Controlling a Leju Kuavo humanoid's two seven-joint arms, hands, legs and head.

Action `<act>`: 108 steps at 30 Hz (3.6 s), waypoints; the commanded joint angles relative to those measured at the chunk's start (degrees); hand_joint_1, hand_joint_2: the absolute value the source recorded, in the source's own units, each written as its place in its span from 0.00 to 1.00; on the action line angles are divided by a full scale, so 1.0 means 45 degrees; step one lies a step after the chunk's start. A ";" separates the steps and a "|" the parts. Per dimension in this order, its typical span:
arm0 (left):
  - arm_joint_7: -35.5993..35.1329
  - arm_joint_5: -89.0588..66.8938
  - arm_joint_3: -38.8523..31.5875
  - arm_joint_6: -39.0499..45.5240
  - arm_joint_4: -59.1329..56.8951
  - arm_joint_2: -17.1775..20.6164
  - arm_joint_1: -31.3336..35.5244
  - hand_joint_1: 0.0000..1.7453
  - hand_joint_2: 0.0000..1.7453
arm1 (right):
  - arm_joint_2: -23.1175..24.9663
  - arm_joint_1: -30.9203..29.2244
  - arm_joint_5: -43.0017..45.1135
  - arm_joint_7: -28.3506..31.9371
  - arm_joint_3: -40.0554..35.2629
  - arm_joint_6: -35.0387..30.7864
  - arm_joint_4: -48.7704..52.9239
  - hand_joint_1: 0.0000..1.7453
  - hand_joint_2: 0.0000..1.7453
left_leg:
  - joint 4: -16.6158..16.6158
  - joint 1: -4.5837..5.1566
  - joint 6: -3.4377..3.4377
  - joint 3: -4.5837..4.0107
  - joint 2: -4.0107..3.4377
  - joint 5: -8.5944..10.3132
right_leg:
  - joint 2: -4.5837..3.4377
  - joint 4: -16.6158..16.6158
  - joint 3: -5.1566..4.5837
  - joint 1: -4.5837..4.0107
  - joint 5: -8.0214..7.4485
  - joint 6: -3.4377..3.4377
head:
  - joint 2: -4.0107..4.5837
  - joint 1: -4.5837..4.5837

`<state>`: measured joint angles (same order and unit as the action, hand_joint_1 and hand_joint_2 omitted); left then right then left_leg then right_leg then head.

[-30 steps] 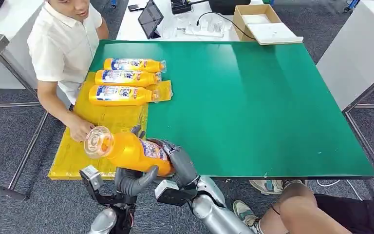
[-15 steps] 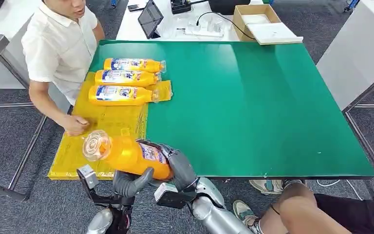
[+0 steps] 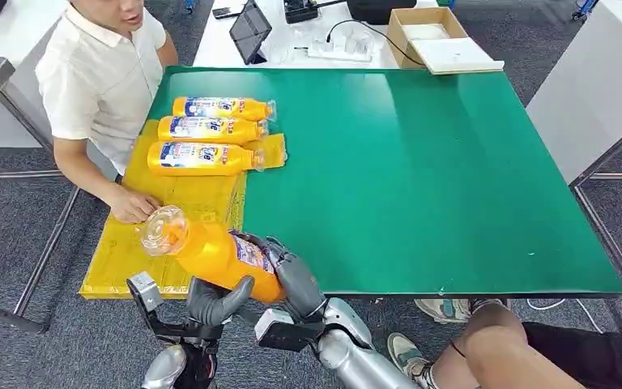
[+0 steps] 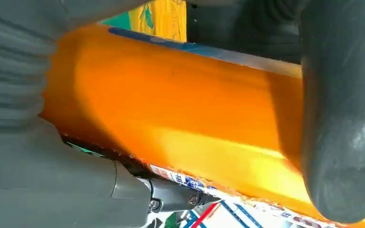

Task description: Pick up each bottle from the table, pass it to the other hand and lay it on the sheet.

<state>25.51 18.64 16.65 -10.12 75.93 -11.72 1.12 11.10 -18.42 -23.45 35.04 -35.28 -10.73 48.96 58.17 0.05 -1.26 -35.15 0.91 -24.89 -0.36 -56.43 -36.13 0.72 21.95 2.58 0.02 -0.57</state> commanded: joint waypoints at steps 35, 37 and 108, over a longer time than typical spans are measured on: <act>-0.2804 -1.6033 -0.0967 0.9518 -0.8956 0.1274 0.7246 1.00 1.00 | 0.0045 0.1172 -0.0028 0.0973 0.0228 -0.2865 0.2973 0.00 0.00 | -0.0017 -0.0005 0.0032 0.0052 0.0051 0.0023 | 0.0068 0.0001 0.0058 -0.0008 0.0012 -0.0024 | 0.0000 -0.0010; -0.2830 -1.4935 -0.1580 0.8520 -0.9978 0.1217 0.7816 1.00 1.00 | 0.0005 0.1469 0.0075 0.1004 0.0257 -0.2961 0.3249 0.00 0.00 | -0.0015 -0.0009 0.0043 0.0059 0.0031 0.0023 | 0.0048 0.0001 0.0066 -0.0011 0.0009 -0.0027 | -0.0004 -0.0010; -0.4658 -1.7890 -0.0020 0.1895 -1.2503 0.1981 1.0240 0.00 1.00 | 0.0214 0.1779 0.0763 0.1103 0.1738 -0.2009 0.2338 0.00 0.00 | -0.0006 -0.0027 0.0058 0.0030 -0.0023 0.0028 | -0.0013 -0.0015 0.0025 -0.0021 -0.0009 -0.0018 | 0.0000 -0.0005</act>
<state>-1.60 -65.77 19.76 3.08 24.76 -3.17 44.52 12.59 -7.90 -21.05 38.16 -28.35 -19.78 63.98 58.17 -0.08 -1.03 -35.14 0.91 -24.72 -0.37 -56.53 -36.12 0.63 21.88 2.54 0.02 -0.59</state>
